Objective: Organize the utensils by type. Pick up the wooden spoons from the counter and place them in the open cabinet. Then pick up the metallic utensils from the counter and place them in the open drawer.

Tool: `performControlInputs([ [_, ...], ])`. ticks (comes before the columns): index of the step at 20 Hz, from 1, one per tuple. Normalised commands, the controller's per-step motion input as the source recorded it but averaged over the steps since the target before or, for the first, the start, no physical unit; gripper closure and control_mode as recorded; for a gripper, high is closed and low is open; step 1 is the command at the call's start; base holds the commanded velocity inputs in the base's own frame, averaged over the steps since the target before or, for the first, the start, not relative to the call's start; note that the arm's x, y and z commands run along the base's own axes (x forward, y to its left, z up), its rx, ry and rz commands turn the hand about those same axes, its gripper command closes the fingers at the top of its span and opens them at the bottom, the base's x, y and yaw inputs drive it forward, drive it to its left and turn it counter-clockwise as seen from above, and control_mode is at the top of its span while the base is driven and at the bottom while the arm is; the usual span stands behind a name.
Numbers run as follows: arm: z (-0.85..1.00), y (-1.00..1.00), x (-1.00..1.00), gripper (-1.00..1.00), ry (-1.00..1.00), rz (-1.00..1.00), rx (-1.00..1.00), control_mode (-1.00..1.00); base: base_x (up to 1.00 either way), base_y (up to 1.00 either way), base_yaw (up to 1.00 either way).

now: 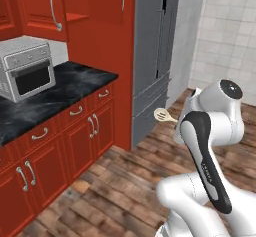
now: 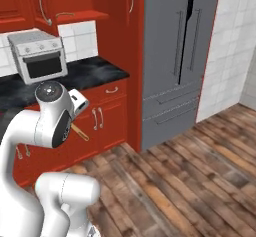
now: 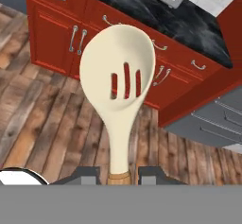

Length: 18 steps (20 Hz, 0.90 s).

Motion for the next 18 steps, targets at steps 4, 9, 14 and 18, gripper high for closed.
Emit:
performControlInputs([
  [4,0.0,0.0,0.0,1.0,0.0,0.0,0.0,1.0,1.0,-0.02,0.05],
  [9,0.0,0.0,0.0,1.0,0.0,0.0,0.0,1.0,1.0,-0.1,0.23],
  [14,0.0,0.0,0.0,1.0,0.0,0.0,0.0,1.0,1.0,-0.13,0.38],
  [18,0.0,0.0,0.0,1.0,0.0,0.0,0.0,1.0,0.94,-0.16,0.5],
])
